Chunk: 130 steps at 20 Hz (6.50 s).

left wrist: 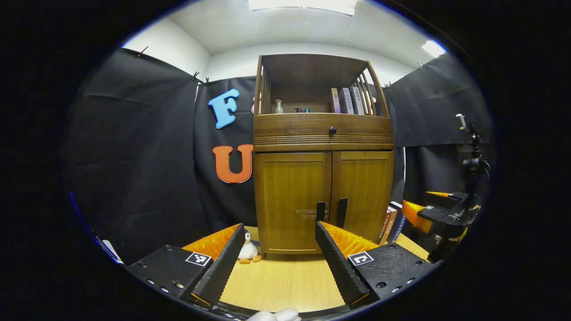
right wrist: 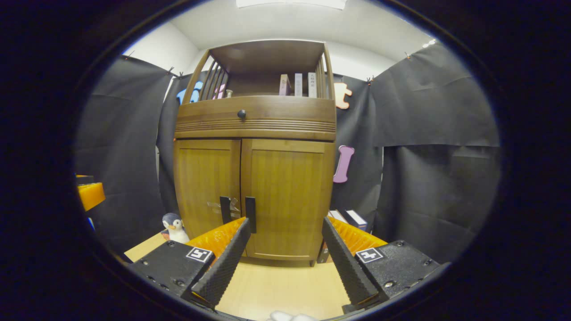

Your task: Open the right door of the double-door shoe cabinet with the right hand, and open the left door with the left hand.

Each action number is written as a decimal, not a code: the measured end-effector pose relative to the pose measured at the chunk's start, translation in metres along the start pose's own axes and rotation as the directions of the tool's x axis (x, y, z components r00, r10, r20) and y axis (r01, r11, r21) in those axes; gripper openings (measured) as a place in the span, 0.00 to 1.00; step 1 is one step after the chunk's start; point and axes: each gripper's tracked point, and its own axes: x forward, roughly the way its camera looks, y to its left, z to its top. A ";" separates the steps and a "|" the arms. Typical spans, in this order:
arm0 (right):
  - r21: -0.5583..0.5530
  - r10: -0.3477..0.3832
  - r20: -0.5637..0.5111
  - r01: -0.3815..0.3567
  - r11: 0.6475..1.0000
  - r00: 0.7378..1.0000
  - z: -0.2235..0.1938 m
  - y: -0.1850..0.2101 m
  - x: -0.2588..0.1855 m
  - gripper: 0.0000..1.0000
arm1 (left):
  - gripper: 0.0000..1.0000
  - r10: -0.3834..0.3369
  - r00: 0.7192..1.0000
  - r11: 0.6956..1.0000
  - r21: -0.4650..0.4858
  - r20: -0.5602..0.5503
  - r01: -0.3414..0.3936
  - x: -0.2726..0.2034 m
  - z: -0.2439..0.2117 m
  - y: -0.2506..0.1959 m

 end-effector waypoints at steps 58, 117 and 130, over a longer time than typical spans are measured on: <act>0.073 0.247 -0.222 -0.237 0.969 0.943 -0.109 0.028 0.118 0.32 | 0.95 0.007 1.000 1.000 0.009 -0.012 -0.007 -0.024 0.002 -0.015; 0.000 -0.028 -0.198 0.029 1.000 0.980 -0.081 -0.252 -0.012 0.85 | 0.95 -0.218 0.976 0.976 0.001 -0.028 0.218 0.059 -0.021 -0.104; -0.024 -0.019 -0.054 0.018 1.000 0.998 -0.016 -0.098 -0.025 1.00 | 0.95 -0.133 0.990 0.991 0.014 -0.044 0.134 0.081 -0.035 -0.040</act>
